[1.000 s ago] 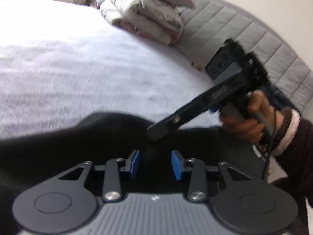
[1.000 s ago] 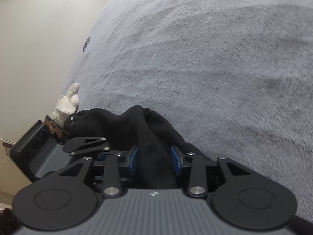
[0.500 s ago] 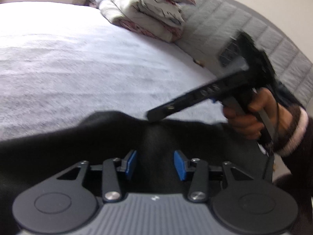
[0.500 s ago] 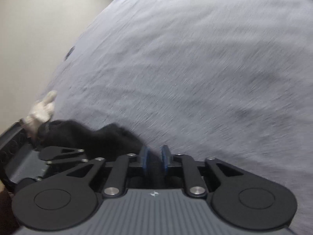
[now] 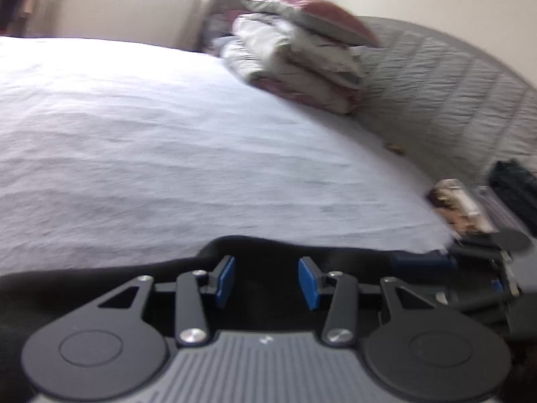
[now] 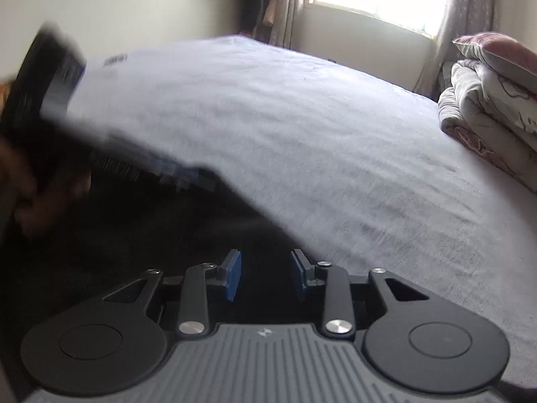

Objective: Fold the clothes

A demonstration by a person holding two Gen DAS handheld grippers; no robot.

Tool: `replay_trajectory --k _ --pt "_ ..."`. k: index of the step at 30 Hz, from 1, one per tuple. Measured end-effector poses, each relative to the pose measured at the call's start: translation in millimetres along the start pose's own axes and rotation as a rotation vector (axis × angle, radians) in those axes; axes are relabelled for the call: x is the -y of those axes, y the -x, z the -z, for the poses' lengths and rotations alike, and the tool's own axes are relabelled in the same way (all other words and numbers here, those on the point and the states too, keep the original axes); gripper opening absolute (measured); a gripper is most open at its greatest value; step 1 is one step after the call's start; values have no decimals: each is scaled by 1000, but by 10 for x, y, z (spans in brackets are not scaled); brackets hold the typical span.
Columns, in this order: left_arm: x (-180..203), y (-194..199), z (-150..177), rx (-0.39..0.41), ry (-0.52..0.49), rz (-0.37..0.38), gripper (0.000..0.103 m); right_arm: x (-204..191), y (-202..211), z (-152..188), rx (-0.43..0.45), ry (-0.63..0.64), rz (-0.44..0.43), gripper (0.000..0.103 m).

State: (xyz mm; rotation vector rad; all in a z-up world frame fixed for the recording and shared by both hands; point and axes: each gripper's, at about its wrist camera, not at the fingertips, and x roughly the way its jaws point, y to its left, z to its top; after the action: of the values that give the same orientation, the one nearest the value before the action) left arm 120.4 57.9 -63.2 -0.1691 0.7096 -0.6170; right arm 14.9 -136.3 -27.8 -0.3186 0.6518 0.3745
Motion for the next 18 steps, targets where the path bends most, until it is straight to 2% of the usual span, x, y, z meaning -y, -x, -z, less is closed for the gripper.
replay_trajectory --k 1,3,5,6,10,12,13,15,18 --pt "-25 -4 10 -2 10 3 43 46 -33 65 -9 0 25 37" --pt "-36 0 11 1 8 1 43 301 18 194 5 -57 30 49" --pt "-23 2 17 3 -5 -7 43 578 94 331 15 -124 36 55" --pt "-23 -3 17 4 -7 -8 43 719 142 406 13 -159 45 55" --pt "-34 -15 7 2 -5 -11 43 1198 301 754 -4 -240 194 56" --pt "-11 -15 16 2 -16 -20 43 1449 426 925 2 -325 212 64" --pt "11 -10 19 3 -23 -28 44 1541 495 982 9 -359 224 62" --pt "56 -3 19 6 -37 -44 44 1603 575 1059 -7 -346 325 59" --pt "155 84 -3 42 -69 -56 48 1609 699 1088 20 -352 339 60"
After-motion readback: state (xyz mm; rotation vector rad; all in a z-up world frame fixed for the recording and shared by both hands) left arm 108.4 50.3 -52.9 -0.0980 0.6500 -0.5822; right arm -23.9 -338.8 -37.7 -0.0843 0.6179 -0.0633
